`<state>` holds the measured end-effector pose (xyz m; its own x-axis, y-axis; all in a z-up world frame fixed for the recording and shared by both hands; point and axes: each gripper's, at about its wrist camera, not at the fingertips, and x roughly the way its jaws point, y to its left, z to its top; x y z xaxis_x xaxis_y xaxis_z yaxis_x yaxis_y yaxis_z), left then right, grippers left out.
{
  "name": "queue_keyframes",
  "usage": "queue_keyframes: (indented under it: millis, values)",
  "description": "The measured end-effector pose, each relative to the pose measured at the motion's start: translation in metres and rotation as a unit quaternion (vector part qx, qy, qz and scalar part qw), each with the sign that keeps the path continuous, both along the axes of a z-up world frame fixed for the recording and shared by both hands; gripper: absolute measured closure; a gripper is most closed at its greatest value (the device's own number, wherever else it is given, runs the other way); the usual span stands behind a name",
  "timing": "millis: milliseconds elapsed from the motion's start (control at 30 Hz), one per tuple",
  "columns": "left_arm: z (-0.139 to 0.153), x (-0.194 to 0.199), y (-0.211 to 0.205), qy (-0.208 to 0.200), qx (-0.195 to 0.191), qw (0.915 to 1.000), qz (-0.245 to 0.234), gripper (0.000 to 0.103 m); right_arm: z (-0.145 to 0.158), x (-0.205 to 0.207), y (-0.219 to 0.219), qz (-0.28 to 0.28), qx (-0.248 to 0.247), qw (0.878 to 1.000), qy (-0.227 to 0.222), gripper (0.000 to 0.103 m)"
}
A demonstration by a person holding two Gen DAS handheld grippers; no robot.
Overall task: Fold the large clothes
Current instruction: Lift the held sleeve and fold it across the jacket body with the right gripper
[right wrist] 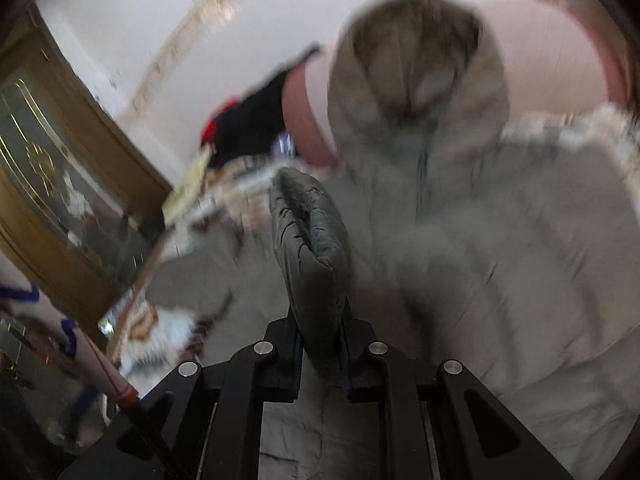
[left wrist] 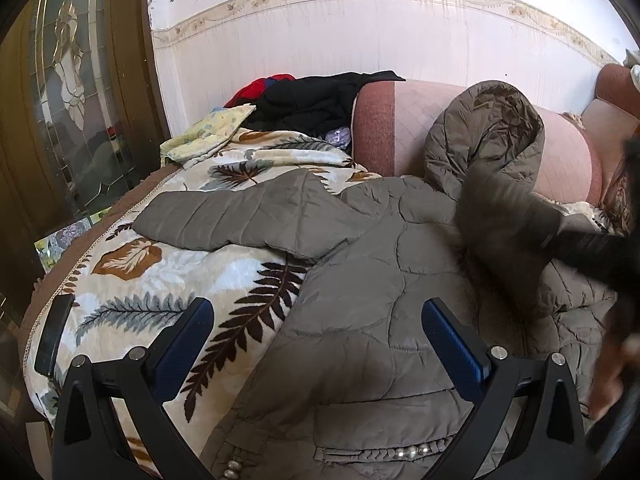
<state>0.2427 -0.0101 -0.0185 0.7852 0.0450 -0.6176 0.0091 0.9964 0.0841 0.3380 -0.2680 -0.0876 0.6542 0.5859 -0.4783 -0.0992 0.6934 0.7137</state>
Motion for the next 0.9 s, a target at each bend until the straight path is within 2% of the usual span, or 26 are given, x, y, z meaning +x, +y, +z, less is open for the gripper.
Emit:
queue_keyframes:
  millis: [67,167,233,300,400,467,567,633,700,800,900]
  values:
    - [-0.001,0.001,-0.004,-0.001,0.003,1.0000,-0.001,0.000,-0.013,0.005,0.015,0.027,-0.012,0.999,0.017,0.087]
    - [-0.004,0.005,-0.009,0.000,0.010,0.9999,0.000,0.000,-0.016,0.007,0.027,0.068,-0.023,0.997,0.033,0.073]
    - [-0.007,0.010,-0.011,0.005,0.012,0.9999,0.002,0.000,-0.005,0.001,0.021,0.074,-0.027,0.997,0.015,0.063]
    - [-0.009,0.017,-0.013,0.010,0.011,0.9998,0.010,0.000,0.008,-0.008,0.009,0.068,-0.019,0.997,-0.011,0.047]
    - [-0.011,0.026,-0.017,0.009,0.013,0.9997,0.019,0.000,0.028,-0.019,-0.028,0.035,0.010,0.998,-0.048,0.043]
    - [-0.013,0.032,-0.022,0.009,0.020,0.9995,0.021,0.000,0.030,-0.022,-0.047,0.006,0.005,0.999,-0.049,0.043]
    - [-0.020,0.042,-0.034,0.016,0.033,0.9992,0.017,0.000,0.014,-0.020,-0.078,-0.065,-0.054,0.996,-0.011,0.043]
    - [-0.027,0.049,-0.042,0.027,0.042,0.9987,0.012,0.000,-0.007,-0.015,-0.095,-0.107,-0.114,0.987,0.027,0.043]
    - [-0.036,0.056,-0.049,0.044,0.044,0.9981,0.003,0.000,-0.033,-0.009,-0.106,-0.122,-0.159,0.977,0.066,0.043]
    - [-0.050,0.066,-0.057,0.068,0.050,0.9964,-0.004,0.000,-0.070,0.000,-0.114,-0.106,-0.154,0.975,0.120,0.043]
    - [-0.067,0.076,-0.066,0.100,0.059,0.9931,-0.016,0.000,-0.072,-0.001,-0.109,-0.101,-0.166,0.973,0.126,0.042]
